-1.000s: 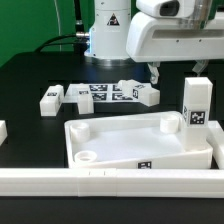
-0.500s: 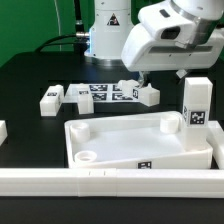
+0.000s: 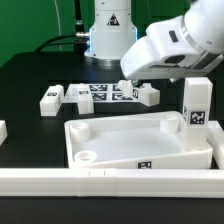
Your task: Assemble desk
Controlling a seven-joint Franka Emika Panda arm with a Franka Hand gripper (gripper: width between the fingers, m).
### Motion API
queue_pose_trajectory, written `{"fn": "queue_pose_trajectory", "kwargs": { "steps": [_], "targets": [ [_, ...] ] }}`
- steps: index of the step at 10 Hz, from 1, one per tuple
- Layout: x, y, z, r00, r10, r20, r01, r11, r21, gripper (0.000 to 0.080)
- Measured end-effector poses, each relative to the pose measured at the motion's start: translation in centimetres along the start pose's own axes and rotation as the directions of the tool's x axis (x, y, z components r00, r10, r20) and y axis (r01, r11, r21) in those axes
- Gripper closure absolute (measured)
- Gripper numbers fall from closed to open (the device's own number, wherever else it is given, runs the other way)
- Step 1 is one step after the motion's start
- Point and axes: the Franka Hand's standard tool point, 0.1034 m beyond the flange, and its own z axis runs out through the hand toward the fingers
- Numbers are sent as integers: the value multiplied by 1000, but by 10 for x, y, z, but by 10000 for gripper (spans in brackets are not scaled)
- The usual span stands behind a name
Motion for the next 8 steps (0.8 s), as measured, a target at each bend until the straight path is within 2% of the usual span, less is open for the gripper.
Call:
{"fn": "queue_pose_trajectory", "kwargs": {
  "steps": [2,3,6,8],
  "targets": [
    [1,0,3,993,4,116,-4,1000,-3,151],
    [3,1,4,991,6,135,-6,1000,-6,151],
    [3,2,5,985,-99,138,99,995,13,151],
    [2,7,7,986,-92,138,91,996,20,151]
  ]
}}
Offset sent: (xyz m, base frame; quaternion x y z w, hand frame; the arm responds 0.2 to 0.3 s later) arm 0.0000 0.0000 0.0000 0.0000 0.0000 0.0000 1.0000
